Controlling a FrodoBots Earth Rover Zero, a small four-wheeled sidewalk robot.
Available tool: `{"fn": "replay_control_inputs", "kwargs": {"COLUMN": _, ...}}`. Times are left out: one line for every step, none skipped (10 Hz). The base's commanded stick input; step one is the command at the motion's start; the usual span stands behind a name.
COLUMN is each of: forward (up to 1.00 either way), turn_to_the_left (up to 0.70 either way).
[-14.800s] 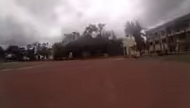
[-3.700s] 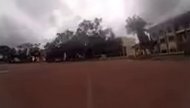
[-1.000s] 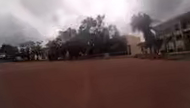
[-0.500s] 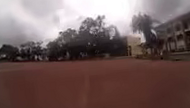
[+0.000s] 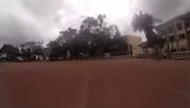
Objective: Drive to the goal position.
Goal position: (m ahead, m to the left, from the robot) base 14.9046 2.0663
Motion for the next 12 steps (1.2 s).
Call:
{"fn": "replay_control_inputs", "kwargs": {"forward": 0.67, "turn_to_the_left": 0.00}}
{"fn": "replay_control_inputs", "kwargs": {"forward": 0.67, "turn_to_the_left": 0.00}}
{"fn": "replay_control_inputs", "kwargs": {"forward": 0.67, "turn_to_the_left": 0.00}}
{"fn": "replay_control_inputs", "kwargs": {"forward": 0.67, "turn_to_the_left": 0.00}}
{"fn": "replay_control_inputs", "kwargs": {"forward": 0.67, "turn_to_the_left": 0.00}}
{"fn": "replay_control_inputs", "kwargs": {"forward": 0.67, "turn_to_the_left": 0.00}}
{"fn": "replay_control_inputs", "kwargs": {"forward": 0.67, "turn_to_the_left": 0.00}}
{"fn": "replay_control_inputs", "kwargs": {"forward": 0.67, "turn_to_the_left": 0.00}}
{"fn": "replay_control_inputs", "kwargs": {"forward": 0.67, "turn_to_the_left": 0.00}}
{"fn": "replay_control_inputs", "kwargs": {"forward": 0.67, "turn_to_the_left": 0.00}}
{"fn": "replay_control_inputs", "kwargs": {"forward": 0.67, "turn_to_the_left": 0.00}}
{"fn": "replay_control_inputs", "kwargs": {"forward": 0.67, "turn_to_the_left": 0.00}}
